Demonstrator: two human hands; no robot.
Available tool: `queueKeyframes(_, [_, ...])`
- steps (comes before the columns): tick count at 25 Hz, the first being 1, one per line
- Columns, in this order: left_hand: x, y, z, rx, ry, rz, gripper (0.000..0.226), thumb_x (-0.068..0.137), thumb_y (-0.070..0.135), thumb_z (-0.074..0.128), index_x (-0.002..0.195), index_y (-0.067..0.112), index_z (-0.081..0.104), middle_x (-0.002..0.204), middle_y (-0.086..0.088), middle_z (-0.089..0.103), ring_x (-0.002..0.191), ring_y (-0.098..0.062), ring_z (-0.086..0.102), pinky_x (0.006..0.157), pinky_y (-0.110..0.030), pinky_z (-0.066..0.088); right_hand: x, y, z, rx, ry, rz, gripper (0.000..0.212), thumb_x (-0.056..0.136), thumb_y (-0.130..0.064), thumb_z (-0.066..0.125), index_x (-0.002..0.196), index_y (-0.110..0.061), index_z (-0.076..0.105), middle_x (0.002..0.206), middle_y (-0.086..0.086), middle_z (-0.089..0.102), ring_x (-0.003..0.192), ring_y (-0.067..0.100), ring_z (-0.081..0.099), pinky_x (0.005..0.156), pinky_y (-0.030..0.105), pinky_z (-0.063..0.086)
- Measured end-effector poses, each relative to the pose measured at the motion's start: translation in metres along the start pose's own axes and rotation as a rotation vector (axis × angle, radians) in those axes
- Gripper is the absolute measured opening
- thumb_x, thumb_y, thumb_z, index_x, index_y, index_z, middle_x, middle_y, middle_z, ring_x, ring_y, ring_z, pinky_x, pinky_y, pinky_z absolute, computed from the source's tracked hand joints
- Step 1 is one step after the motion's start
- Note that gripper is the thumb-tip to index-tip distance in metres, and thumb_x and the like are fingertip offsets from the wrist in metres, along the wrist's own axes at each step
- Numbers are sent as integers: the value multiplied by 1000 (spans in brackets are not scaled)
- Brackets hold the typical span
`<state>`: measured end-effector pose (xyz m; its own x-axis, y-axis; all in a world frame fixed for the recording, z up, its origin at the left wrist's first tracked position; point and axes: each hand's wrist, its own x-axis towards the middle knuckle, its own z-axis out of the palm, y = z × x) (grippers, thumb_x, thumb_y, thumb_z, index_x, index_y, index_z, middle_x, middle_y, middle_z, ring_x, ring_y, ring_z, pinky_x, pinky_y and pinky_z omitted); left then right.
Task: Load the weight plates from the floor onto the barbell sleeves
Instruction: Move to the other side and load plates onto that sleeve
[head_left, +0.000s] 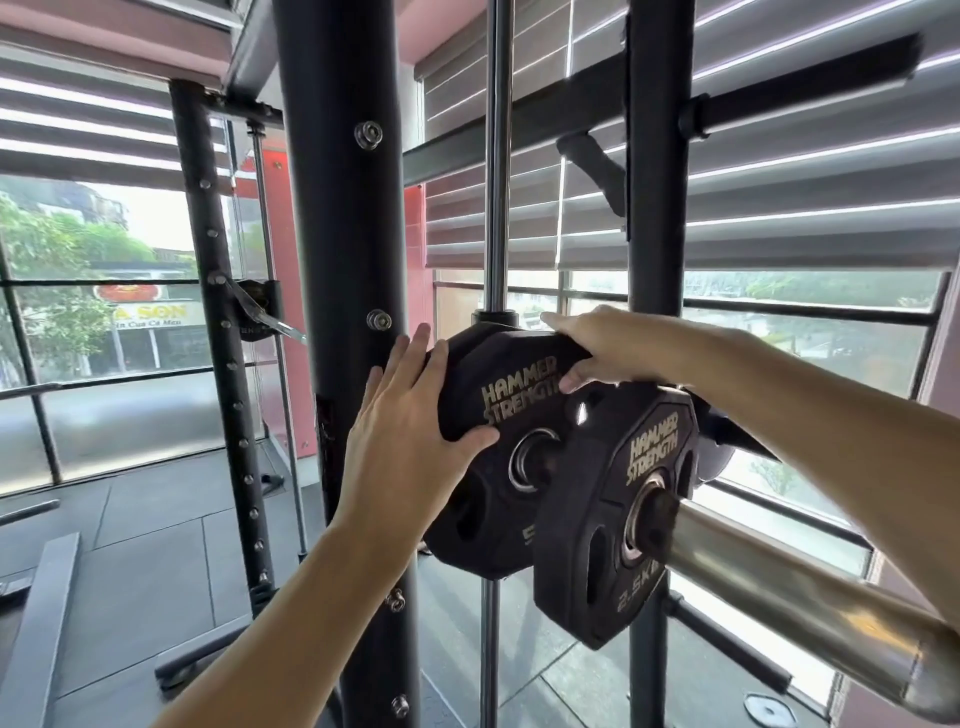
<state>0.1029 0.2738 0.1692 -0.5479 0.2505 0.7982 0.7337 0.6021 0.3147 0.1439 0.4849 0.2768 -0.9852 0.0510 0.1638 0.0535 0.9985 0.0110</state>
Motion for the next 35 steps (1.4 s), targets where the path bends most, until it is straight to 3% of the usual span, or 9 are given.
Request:
queueKeyframes(2, [4,-6,3,-24,4,-28,87,80,47,77,153,21,38,161,8,34,146,-13,35,119,-42,33,9,0,5,39,-16,-19,83,95,-23,67,159,-21,14,120,18,62,90,20,63,74,29,44])
queueKeyframes(6, [6,-3,5,-16,25,-18,77,83,46,74,150,23,43,155,13,42,133,-17,52,105,-47,47,17,7,11,118,3,-30,67,94,-19,68,150,-16,32,118,13,63,103,27,64,79,30,45])
queueKeyframes(11, [18,-6,5,-18,-83,126,74,88,37,70,153,21,38,158,11,36,142,-10,40,115,-31,37,21,11,12,123,48,-84,63,90,-17,72,146,-10,42,123,11,64,109,27,63,89,31,47])
queueKeyframes(14, [20,-8,4,-40,-36,110,70,85,40,74,148,23,47,151,12,48,135,-7,49,112,-24,37,22,13,14,122,51,-95,68,91,-17,71,150,-11,37,126,12,63,112,27,62,92,33,47])
queueKeyframes(16, [19,-6,2,-22,3,89,69,80,44,77,143,25,54,145,15,55,127,-6,56,107,-26,44,22,14,15,118,36,-105,70,92,-19,71,151,-11,34,126,11,62,109,25,61,87,30,44])
queueKeyframes(22, [20,2,-2,-25,61,34,67,74,52,80,133,26,64,133,15,65,115,-9,65,98,-36,53,23,18,15,137,-23,-55,48,95,-24,66,135,-7,46,108,3,58,95,19,54,79,28,37])
queueKeyframes(28, [14,2,10,-129,48,-9,70,82,37,79,144,17,53,149,6,52,134,-10,52,114,-34,41,19,16,14,166,68,-177,71,97,-21,63,157,-20,24,149,6,49,128,21,49,94,21,31])
queueKeyframes(31, [16,1,13,-162,44,-17,70,83,30,79,145,14,52,150,3,51,138,-10,47,118,-31,35,21,15,14,161,76,-198,69,98,-18,62,157,-22,26,145,8,53,111,12,47,90,20,31])
queueKeyframes(35, [19,3,10,-147,27,-16,69,82,27,80,144,14,52,148,3,53,136,-11,48,116,-22,30,23,18,14,133,104,-220,69,96,-19,64,155,-22,29,138,10,58,105,10,47,85,19,29])
